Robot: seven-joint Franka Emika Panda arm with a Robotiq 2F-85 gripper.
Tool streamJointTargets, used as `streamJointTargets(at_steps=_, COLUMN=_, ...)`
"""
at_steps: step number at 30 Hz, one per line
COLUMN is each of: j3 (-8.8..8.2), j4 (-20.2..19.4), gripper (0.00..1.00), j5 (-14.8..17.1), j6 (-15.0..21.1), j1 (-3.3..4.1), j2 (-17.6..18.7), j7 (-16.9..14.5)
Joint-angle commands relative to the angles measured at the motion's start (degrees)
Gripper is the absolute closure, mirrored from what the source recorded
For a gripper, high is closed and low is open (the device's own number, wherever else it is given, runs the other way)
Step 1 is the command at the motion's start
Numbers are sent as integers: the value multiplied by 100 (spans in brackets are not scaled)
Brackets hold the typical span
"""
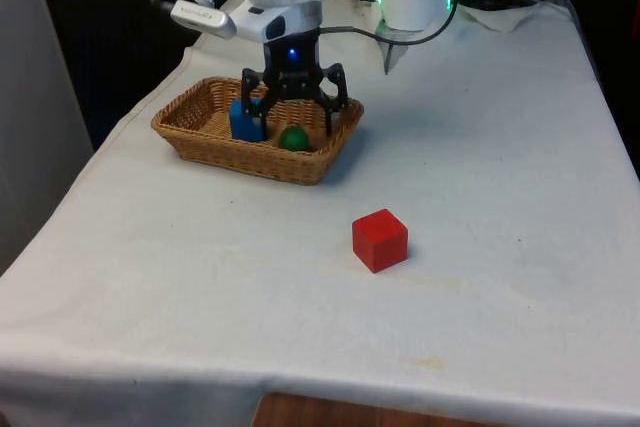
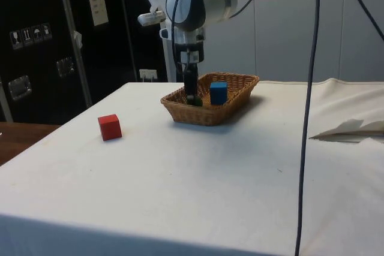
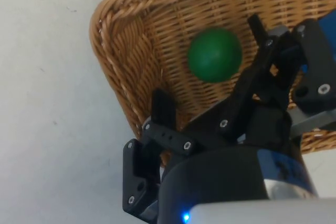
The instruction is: Place all non-red objects into the basket.
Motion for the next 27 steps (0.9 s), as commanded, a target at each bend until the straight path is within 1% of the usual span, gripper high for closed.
streamJointTargets(at_steps=1, j3=-23, j4=-46, gripper=0, j5=-23, j6=-97, j1=6, j2=-143, j7=0)
streamJointTargets(at_steps=2, j3=-34, j4=-63, gripper=0, j5=-23, j6=-132, j1=6, j2=-189, j7=-6)
streamJointTargets(at_steps=3, j3=-6, j4=0, gripper=0, j5=0, j6=-63, j1=0, j2=-69, j7=0)
streamJointTargets(at_steps=4, j3=-40, j4=-80, gripper=0, j5=-29, j6=-172, j1=6, j2=-241, j7=0)
streamJointTargets(at_steps=7, j3=-80, j4=-172, gripper=0, j5=-40, j6=-321, j1=17, j2=-464, j7=11)
streamJointTargets(at_steps=10, j3=-97, j4=-258, gripper=0, j5=-52, j6=-401, j1=17, j2=-636, j7=23)
streamJointTargets(at_steps=11, j3=-69, j4=-229, gripper=0, j5=-6, j6=-378, j1=0, j2=-596, j7=-6)
streamJointTargets(at_steps=12, j3=-103, j4=-286, gripper=0, j5=-52, j6=-430, j1=17, j2=-693, j7=23)
streamJointTargets(at_steps=14, j3=-120, j4=-367, gripper=0, j5=-52, j6=-516, j1=17, j2=-859, j7=29)
streamJointTargets(at_steps=19, j3=-126, j4=-470, gripper=0, j5=-46, j6=-670, j1=34, j2=-1106, j7=69)
streamJointTargets(at_steps=20, j3=-109, j4=-464, gripper=0, j5=-6, j6=-693, j1=11, j2=-1123, j7=23)
streamJointTargets(at_steps=21, j3=-126, j4=-510, gripper=0, j5=-46, j6=-716, j1=46, j2=-1197, j7=97)
streamJointTargets(at_steps=27, j3=-103, j4=-613, gripper=0, j5=-63, j6=-854, j1=109, j2=-1455, j7=235)
